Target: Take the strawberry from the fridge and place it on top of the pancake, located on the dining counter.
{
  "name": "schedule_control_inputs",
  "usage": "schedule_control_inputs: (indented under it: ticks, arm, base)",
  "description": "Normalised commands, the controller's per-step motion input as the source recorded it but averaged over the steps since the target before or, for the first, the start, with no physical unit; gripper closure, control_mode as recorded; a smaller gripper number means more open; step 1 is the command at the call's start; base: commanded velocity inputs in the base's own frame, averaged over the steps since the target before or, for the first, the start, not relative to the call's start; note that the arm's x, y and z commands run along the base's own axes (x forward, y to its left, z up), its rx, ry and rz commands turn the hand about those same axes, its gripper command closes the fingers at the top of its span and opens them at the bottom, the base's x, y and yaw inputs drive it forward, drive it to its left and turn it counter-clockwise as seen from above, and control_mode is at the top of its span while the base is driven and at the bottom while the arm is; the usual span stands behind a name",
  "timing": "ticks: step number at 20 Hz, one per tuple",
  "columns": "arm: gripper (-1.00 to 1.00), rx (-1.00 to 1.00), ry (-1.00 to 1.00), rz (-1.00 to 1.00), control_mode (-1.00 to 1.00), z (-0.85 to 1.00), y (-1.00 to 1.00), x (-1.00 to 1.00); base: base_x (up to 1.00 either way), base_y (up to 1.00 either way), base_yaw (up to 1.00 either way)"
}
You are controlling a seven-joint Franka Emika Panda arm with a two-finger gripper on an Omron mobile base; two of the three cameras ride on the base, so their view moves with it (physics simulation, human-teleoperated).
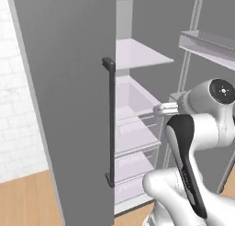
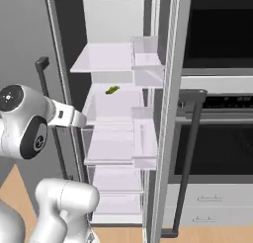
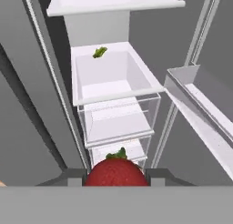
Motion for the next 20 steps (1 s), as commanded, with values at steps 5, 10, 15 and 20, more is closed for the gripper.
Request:
schedule_control_inputs:
  ticks: [5, 10, 15, 20]
  arm:
    - [1.00, 0.00, 0.00, 0.00, 1.00, 0.00, 0.00, 0.00]
    - [1.00, 0.00, 0.00, 0.00, 1.00, 0.00, 0.00, 0.00]
    - [1.00, 0.00, 0.00, 0.00, 1.00, 0.00, 0.00, 0.00]
    - [1.00, 0.00, 0.00, 0.00, 1.00, 0.00, 0.00, 0.00]
  base:
    - [-1.00, 0.70, -0.02]
    - [-0.95, 0.10, -0.39]
    - [-0.55, -0.04, -0.77]
    - [-0.18, -0.10, -0.90]
